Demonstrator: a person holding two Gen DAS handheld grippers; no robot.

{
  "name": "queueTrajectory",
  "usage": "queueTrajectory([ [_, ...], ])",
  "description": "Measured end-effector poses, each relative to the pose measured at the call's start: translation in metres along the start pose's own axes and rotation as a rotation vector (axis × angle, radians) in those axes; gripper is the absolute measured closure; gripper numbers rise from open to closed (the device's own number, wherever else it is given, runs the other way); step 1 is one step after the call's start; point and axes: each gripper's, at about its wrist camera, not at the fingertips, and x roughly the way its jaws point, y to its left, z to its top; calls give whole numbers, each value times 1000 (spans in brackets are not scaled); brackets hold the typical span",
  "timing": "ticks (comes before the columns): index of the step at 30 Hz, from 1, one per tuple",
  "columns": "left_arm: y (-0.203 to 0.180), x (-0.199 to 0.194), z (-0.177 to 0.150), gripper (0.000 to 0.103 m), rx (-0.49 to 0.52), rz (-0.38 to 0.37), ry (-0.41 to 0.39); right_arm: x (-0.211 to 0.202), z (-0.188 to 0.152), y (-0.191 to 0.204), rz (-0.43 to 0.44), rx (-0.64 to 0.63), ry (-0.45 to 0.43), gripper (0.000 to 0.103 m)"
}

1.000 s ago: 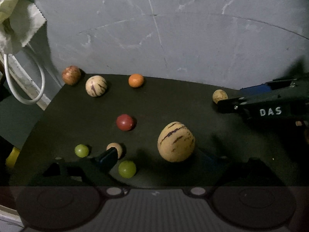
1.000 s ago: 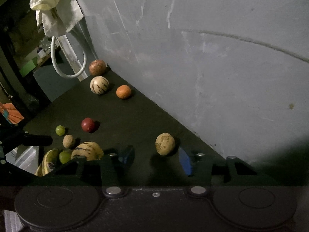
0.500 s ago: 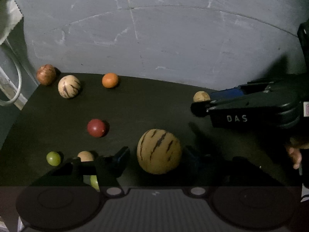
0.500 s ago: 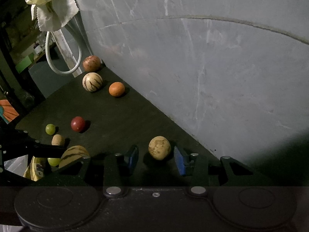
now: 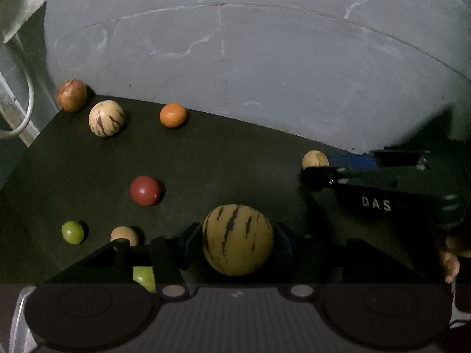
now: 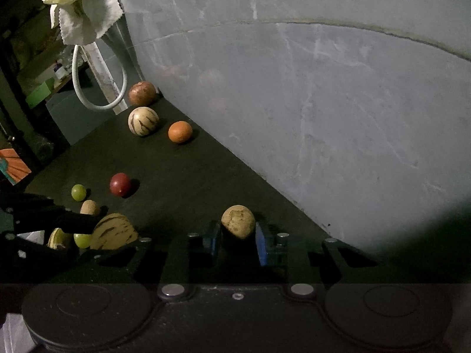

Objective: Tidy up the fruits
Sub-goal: 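Grasp the striped pale melon with the left tool while the right tool grasps a small tan fruit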

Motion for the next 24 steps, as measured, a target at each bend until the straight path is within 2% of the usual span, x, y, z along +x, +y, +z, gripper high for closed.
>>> queueTrajectory([
  [5,6,1,0,46,-54,-8,1,-15,-3,2,6,-15,-9,76],
  [10,10,-2,-9,47,-162,-47,-11,-35,-6,7,7,-29,-24,76],
  [13,5,-10,-14,47,-186,-29,-11,-48,-8,12,3,-32,-34,76],
  [19,7,-46,-20,47,-243,-6,-69,-79,-8,29,14,-51,-67,76],
  [24,22,-79,-33,47,-303,21,-114,-102,-2,50,59,-68,-81,76],
])
